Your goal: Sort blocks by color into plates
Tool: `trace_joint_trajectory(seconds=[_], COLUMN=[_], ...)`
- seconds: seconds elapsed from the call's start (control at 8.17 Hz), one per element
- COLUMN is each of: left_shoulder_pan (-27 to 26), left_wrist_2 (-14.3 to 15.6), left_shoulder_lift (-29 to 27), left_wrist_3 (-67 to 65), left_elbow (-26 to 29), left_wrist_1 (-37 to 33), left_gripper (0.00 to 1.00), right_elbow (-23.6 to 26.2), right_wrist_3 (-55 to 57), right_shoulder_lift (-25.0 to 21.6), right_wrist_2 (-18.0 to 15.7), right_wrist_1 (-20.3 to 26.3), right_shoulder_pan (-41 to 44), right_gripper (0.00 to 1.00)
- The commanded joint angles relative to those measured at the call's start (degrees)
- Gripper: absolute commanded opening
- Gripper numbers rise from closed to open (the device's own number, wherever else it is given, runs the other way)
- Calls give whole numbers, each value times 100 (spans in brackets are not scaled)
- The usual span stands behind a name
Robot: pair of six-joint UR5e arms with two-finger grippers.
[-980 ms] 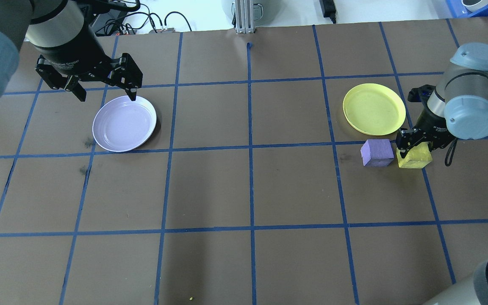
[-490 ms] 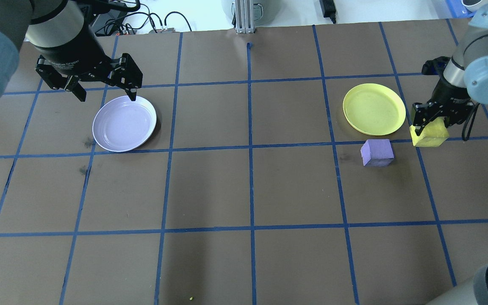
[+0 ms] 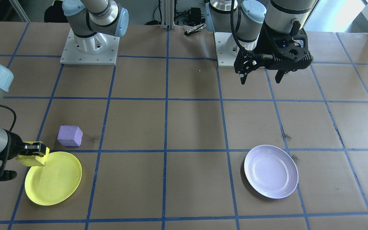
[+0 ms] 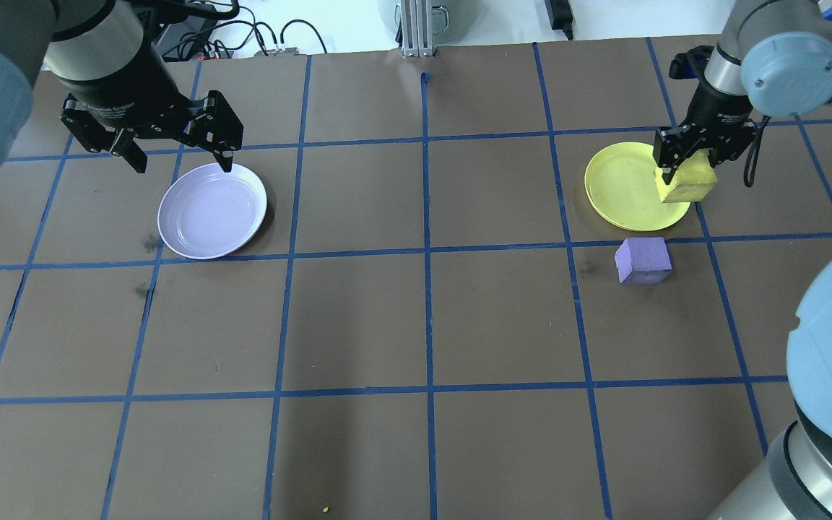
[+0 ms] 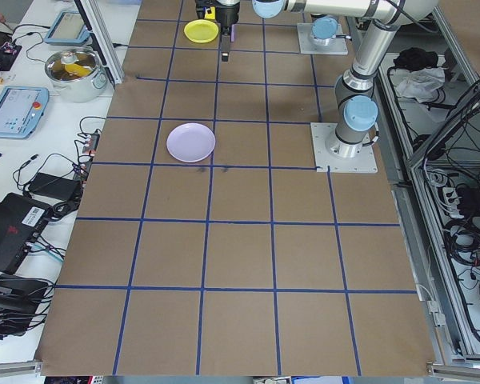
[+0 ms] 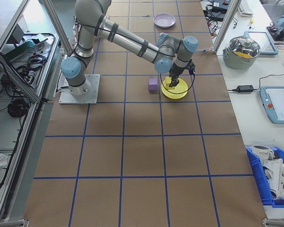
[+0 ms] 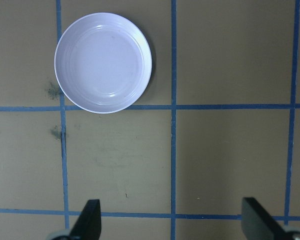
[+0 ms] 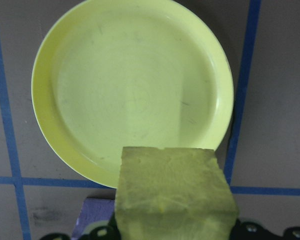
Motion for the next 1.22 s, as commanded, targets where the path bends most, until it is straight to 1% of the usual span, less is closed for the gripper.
trace_joint_trajectory(seconds=[0.0, 0.24, 0.37, 0.49, 0.61, 0.86, 1.1], left_shoulder_pan=[8, 8, 9, 17, 17, 17, 17], left_wrist_2=[0, 0, 0, 0, 0, -9, -9], left_shoulder_lift=[0, 0, 0, 0, 0, 0, 0], left_wrist_3=[0, 0, 0, 0, 0, 0, 0], left_elbow=[0, 0, 0, 0, 0, 0, 0], left_wrist_1=[-4, -4, 13, 13, 22, 31, 31], left_gripper=[100, 100, 100, 100, 100, 100, 100], right_elbow=[-256, -256, -248, -248, -248, -248, -73], right_wrist_3=[22, 4, 13, 13, 22, 57, 311], right_shoulder_lift=[396, 519, 555, 564, 555, 511, 284], right_wrist_2=[59, 42, 42, 51, 51, 51, 42], right_wrist_1=[-136, -207, -294, -295, -286, -278, -173], right_shoulder_pan=[298, 308, 308, 308, 308, 308, 316], right_gripper=[33, 34, 45, 74, 85, 95, 96])
